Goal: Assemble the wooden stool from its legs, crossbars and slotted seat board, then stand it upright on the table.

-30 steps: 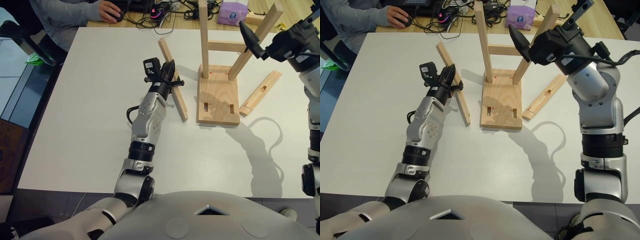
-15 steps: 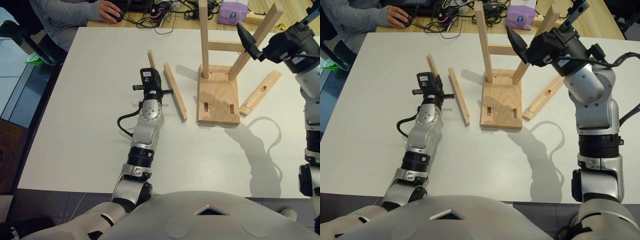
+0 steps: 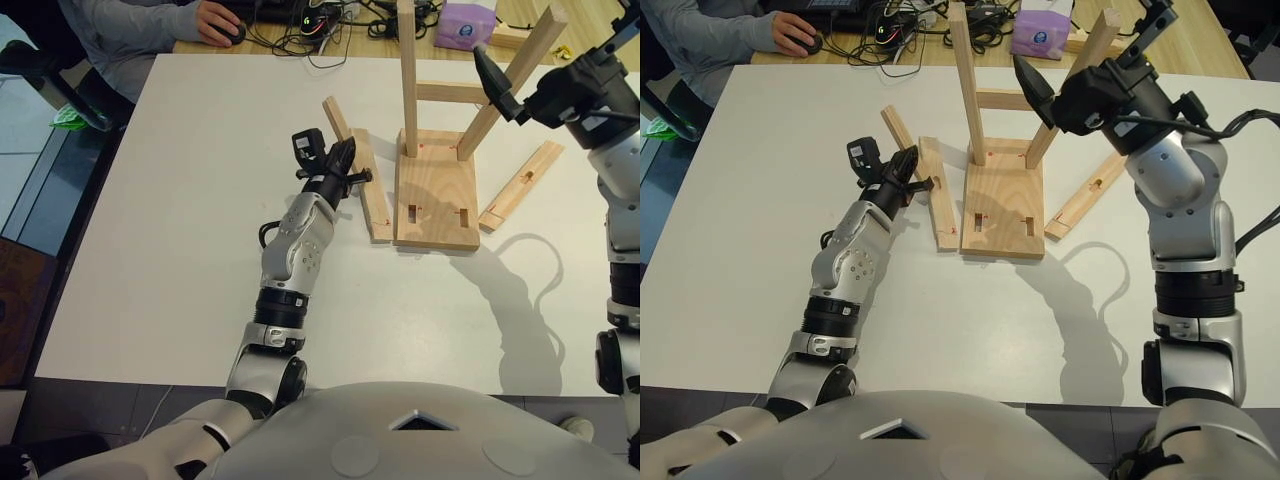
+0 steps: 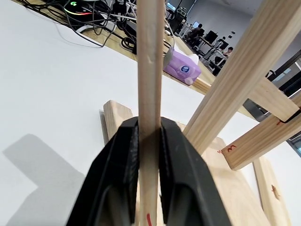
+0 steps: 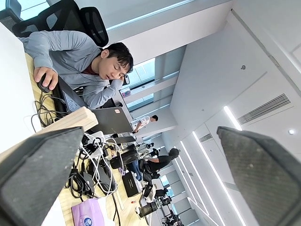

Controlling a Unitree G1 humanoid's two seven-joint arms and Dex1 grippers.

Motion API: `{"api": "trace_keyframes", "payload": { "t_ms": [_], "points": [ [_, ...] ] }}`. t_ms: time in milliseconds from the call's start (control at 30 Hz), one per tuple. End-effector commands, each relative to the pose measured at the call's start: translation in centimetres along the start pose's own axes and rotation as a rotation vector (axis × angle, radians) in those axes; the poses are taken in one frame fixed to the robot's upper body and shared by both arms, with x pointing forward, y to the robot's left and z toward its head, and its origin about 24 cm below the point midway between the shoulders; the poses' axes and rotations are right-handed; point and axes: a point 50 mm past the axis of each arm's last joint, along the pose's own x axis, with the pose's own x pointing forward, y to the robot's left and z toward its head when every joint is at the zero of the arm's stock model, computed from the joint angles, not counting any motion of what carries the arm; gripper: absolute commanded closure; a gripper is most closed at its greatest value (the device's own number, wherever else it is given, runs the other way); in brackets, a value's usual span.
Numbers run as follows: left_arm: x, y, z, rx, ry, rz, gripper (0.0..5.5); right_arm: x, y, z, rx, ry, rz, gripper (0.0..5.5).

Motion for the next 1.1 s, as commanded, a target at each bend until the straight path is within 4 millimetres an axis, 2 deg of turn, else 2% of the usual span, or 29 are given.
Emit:
{"api": "trace_keyframes", "payload": {
  "t_ms": [33,233,467,633,833,1100],
  "points": [
    [0.3,-4.1,-1.4,-0.23,-0.014,-0.085,5.09,-0.1,0.7,-0.2,0.012,0.018,0.017,0.1],
    [1.3,-3.6,-2.3,-0.212,0.004,0.024,5.09,0.1,0.9,-0.2,0.021,0.016,0.021,0.1],
    [3.5,-4.4,-2.2,-0.299,-0.019,0.106,5.09,0.5,1.3,-0.2,0.031,0.003,0.059,0.1],
    [3.3,-3.2,-2.7,-0.193,-0.037,0.223,5.09,0.5,1.2,-0.2,0.03,0.003,0.056,0.1],
    [3.1,-3.1,-3.8,-0.139,0.018,0.267,5.09,0.5,1.3,-0.2,0.032,0.004,0.056,0.1],
    [2.1,-3.6,-2.3,-0.034,0.029,0.255,5.09,0.2,1.6,-0.3,0.035,0.015,0.058,0.1]
  ]
}}
